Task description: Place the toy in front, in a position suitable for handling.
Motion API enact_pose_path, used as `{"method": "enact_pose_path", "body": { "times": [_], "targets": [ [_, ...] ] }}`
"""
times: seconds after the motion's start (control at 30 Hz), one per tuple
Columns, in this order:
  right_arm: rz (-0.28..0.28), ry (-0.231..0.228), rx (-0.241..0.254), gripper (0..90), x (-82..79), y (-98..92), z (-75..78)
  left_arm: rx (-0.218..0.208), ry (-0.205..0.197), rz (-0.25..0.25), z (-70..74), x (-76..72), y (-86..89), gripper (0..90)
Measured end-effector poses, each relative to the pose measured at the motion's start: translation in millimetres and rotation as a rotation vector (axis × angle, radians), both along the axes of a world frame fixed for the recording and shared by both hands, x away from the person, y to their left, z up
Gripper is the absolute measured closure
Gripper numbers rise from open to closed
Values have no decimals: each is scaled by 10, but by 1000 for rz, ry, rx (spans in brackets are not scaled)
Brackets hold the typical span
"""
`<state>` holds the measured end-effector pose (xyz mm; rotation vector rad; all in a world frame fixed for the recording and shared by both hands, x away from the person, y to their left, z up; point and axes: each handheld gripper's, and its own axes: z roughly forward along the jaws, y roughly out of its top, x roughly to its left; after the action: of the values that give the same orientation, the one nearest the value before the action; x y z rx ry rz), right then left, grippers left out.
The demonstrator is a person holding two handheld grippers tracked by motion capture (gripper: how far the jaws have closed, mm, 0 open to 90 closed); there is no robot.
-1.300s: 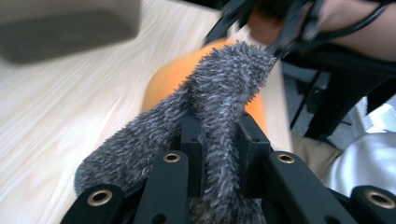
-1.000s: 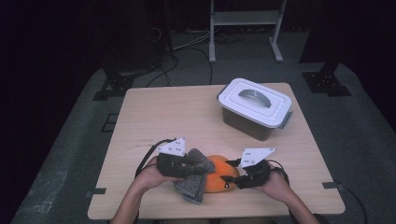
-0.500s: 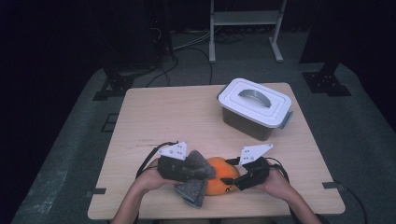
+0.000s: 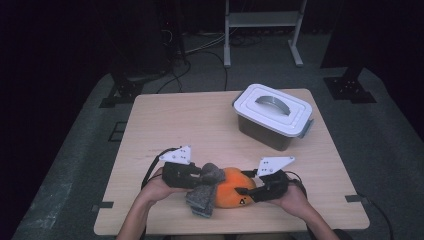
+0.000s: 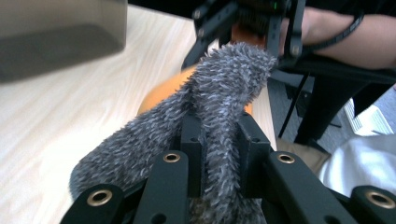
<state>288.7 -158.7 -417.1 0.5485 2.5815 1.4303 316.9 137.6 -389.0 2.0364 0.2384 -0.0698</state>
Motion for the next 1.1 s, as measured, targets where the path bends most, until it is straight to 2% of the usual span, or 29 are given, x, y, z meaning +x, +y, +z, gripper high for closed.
{"method": "enact_pose_path", "body": {
  "times": [0.1,0.17,0.23,0.37,0.5,0.63,0.77,0.87,0.93,1.1],
  "targets": [
    [5,-14,-6,423,-26,56,1,24,-15,-3,1,-15,-52,760],
    [9,-4,-8,419,-19,49,-5,45,-11,4,-32,-7,-44,761],
    [37,29,-16,406,7,25,-15,64,-3,11,-69,17,1,759],
    [57,35,-36,407,13,-30,-20,91,29,56,-162,75,139,757],
    [52,26,-38,406,2,-17,-19,65,46,54,-180,81,160,760],
    [47,9,-32,406,-15,12,-17,7,32,5,-81,30,52,764],
    [57,-6,-44,405,-55,61,-11,21,-1,-26,-17,-25,-78,764],
    [71,0,-53,389,-55,47,-5,35,12,-18,-72,3,-44,764],
    [97,38,-48,351,-34,35,-4,24,43,-30,-128,22,-10,764],
    [122,50,-34,250,25,-1,36,34,50,-51,-148,8,-25,764]
  ]
}}
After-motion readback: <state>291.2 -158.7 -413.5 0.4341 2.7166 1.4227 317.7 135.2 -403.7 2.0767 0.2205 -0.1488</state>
